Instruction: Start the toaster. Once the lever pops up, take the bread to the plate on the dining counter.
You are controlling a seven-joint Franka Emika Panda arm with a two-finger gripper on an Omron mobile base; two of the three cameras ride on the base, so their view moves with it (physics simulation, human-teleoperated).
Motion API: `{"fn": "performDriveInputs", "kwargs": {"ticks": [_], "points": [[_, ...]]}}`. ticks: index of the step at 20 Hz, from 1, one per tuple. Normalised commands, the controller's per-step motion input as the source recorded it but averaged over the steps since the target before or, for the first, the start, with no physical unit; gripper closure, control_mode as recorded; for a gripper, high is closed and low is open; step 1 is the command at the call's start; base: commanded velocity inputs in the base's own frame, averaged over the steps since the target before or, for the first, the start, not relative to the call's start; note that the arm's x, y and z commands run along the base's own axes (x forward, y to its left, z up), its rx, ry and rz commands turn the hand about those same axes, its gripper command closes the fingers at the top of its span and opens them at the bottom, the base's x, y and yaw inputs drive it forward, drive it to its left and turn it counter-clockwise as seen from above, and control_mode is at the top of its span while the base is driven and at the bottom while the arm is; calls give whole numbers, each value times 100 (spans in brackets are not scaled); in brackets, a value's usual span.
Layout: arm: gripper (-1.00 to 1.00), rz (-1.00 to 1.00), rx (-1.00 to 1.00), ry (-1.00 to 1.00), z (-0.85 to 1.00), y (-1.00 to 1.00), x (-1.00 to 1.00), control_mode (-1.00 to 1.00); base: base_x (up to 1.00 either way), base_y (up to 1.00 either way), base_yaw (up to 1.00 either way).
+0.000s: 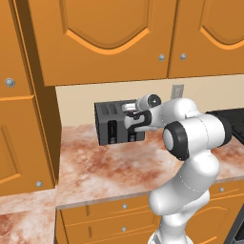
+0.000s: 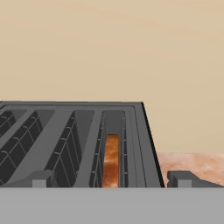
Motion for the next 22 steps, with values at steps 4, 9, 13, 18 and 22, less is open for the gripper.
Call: {"fn": "performDriveInputs", "kwargs": {"ticks": [4,9,13,18,22], "points": [[-100,0,0,0,0,0,0,-100,0,0,0],[-100,0,0,0,0,0,0,-100,0,0,0],[-100,0,0,0,0,0,0,-100,0,0,0],[-100,0,0,0,0,0,0,-100,0,0,0],[-100,0,0,0,0,0,0,-100,0,0,0]]}}
